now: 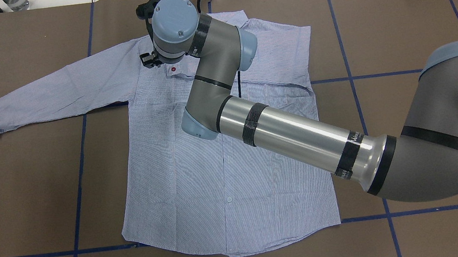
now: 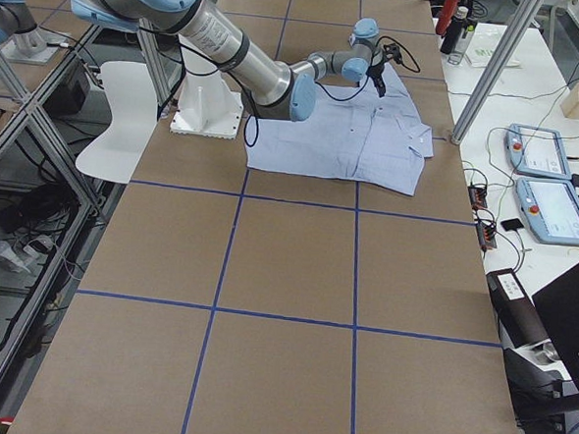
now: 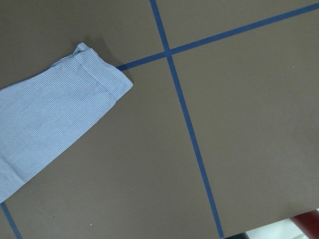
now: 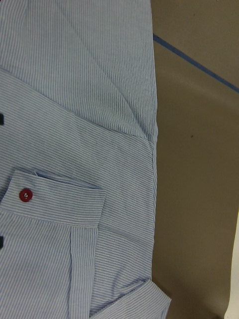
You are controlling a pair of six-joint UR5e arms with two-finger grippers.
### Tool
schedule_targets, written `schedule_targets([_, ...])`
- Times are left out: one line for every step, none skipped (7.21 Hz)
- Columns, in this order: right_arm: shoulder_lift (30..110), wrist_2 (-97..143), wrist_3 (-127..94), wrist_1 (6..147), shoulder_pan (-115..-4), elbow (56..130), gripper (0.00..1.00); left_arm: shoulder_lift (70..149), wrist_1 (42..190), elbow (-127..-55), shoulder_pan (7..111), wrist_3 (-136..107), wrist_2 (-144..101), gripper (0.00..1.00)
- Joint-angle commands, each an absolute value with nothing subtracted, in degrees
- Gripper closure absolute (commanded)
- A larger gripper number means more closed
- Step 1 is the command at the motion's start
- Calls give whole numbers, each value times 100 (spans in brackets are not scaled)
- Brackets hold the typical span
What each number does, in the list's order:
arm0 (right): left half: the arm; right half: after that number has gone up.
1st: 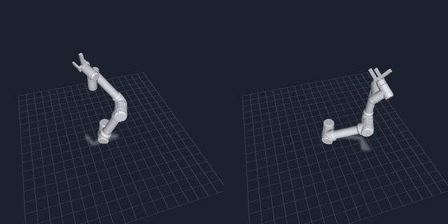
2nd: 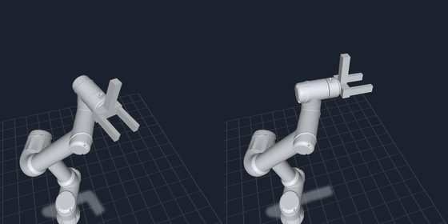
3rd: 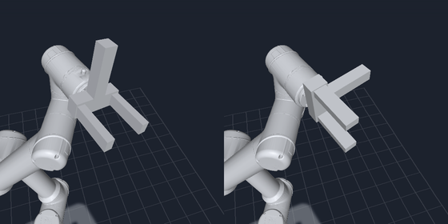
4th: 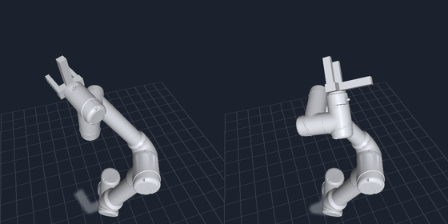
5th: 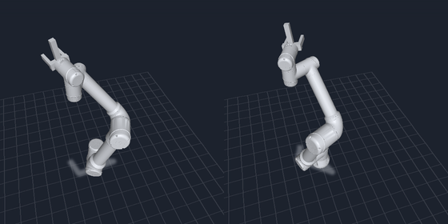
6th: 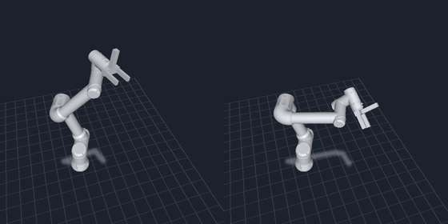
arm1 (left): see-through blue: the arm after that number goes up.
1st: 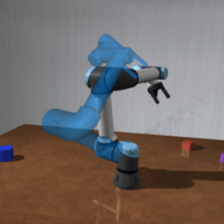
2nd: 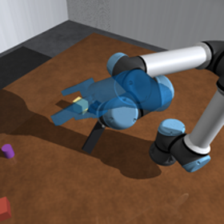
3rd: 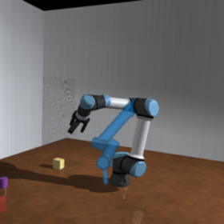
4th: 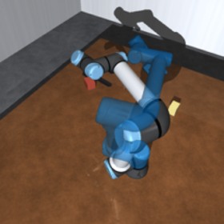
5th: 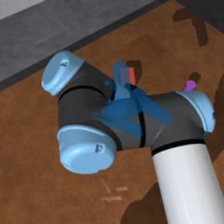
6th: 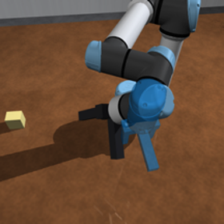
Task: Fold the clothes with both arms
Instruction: 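Lay the sleeve across the shirt chest below the collar with the right gripper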
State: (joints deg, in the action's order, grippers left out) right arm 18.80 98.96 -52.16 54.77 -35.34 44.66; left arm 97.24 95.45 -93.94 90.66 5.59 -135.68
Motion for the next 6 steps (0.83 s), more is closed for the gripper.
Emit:
schedule_targets([1916,10123,-5422,6111,-3638,4883,1,9808,9649,-9439,9018,-293,-13535,0])
schedule_targets([2012,10447,-5362,7074,-3830,5409,1,9791,9964,-9431,8835,-969,-13509,0])
schedule_targets([2291,10946,-5327,7893,-4084,6040,0,9739,10358,-9431,8555,-1733,-13283,1])
schedule_targets([2564,11482,-5300,8719,-4435,6595,0,9721,10676,-9413,8221,-2471,-12854,1])
schedule_targets([2914,11583,-5195,9241,-4595,7149,0,9668,10870,-9378,7913,-3070,-12597,1])
schedule_targets([3484,11645,-5020,9507,-4805,7885,0,9555,11377,-9230,7771,-3563,-12560,1])
